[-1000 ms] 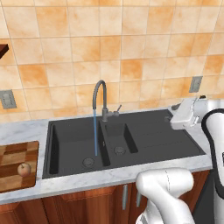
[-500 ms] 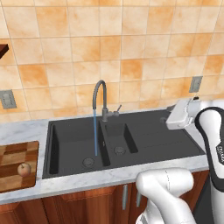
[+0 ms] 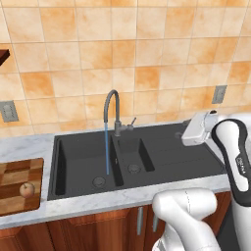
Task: Pick the peach from the sink and place it on the cutting board to airdry. Then turn off the sink faucet.
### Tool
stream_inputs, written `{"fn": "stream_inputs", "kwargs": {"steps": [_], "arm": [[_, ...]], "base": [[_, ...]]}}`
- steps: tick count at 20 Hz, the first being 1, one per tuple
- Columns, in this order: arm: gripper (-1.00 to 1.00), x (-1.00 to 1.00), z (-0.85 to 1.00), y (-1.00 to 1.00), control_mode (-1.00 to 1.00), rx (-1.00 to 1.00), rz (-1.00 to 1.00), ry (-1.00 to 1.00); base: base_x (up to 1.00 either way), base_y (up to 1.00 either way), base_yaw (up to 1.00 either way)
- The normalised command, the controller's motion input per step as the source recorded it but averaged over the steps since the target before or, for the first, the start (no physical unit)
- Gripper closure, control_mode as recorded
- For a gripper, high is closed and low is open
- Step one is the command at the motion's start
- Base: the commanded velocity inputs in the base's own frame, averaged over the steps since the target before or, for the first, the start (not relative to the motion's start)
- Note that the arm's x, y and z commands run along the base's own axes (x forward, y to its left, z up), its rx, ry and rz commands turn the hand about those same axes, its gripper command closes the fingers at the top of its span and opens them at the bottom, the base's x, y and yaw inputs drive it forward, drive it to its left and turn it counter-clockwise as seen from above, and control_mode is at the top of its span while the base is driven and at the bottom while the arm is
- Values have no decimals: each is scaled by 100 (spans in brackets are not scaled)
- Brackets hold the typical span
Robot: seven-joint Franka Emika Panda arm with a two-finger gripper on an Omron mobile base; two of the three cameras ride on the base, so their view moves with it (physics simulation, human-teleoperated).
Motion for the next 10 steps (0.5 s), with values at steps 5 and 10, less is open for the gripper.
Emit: {"fn": "stream_inputs", "kwargs": {"steps": [5, 10], "arm": [[-100, 23, -17, 12, -100, 2, 0, 0], [-100, 33, -8, 5, -100, 3, 0, 0]], "base": [[0, 0, 0], [0, 0, 0]]}}
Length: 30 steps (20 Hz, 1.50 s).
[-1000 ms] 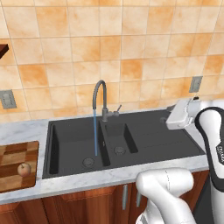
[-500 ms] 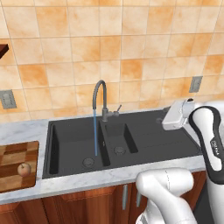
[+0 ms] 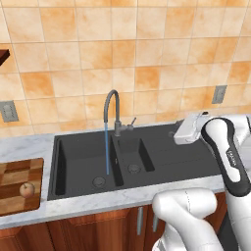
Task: Pick the peach from the sink and place it on the cutting board to airdry. Then turn off the sink faucet.
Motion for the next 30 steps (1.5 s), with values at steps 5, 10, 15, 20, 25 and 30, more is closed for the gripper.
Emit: {"fn": "stream_inputs", "kwargs": {"steps": [5, 10, 15, 20, 25, 30], "arm": [[-100, 46, -1, 0, -100, 2, 0, 1], [-100, 47, -8, 0, -100, 2, 0, 4], [-100, 31, -21, 0, -100, 1, 0, 3], [-100, 24, -23, 0, -100, 1, 2, 1], [-100, 18, -15, 0, -100, 1, 2, 0], [-100, 15, -3, 0, -100, 3, 2, 0]], "base": [[0, 0, 0], [0, 0, 0], [0, 0, 0], [0, 0, 0], [0, 0, 0], [0, 0, 0]]}}
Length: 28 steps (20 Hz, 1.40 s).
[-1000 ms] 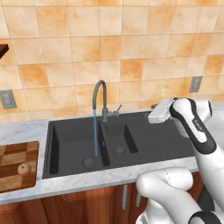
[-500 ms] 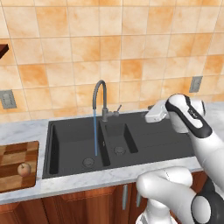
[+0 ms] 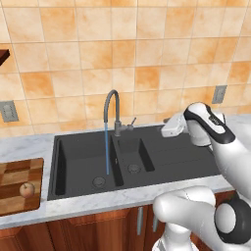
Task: Pick the peach from the sink and place it on the cutting board to airdry. Then turn off the sink faucet.
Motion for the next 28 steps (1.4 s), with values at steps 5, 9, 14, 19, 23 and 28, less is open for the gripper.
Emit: {"fn": "stream_inputs", "kwargs": {"steps": [5, 9, 14, 19, 23, 28], "arm": [[-100, 17, -7, 0, -100, 3, 2, 0], [-100, 18, -12, 0, -100, 2, 1, 0], [-100, 22, -13, 3, -100, 2, 1, 0], [-100, 24, -9, 5, -100, 2, 1, 0], [-100, 24, -10, 6, -100, 1, 1, 0], [-100, 22, -14, 4, -100, 0, 1, 0]], "base": [[0, 0, 0], [0, 0, 0], [0, 0, 0], [0, 0, 0], [0, 0, 0], [0, 0, 0]]}}
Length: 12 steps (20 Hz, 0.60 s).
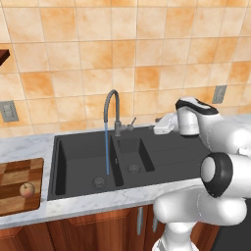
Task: Pick the peach from the sink and place it on the cutting board to airdry. Then turn off the sink faucet.
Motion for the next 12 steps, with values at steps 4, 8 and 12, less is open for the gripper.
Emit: {"fn": "stream_inputs", "kwargs": {"steps": [4, 8, 12], "arm": [[-100, 24, -5, 1, -100, 0, 1, 0], [-100, 23, -1, 2, -100, 0, 1, 0], [-100, 18, -4, 3, -100, 0, 1, 0]], "base": [[0, 0, 0], [0, 0, 0], [0, 0, 0]]}}
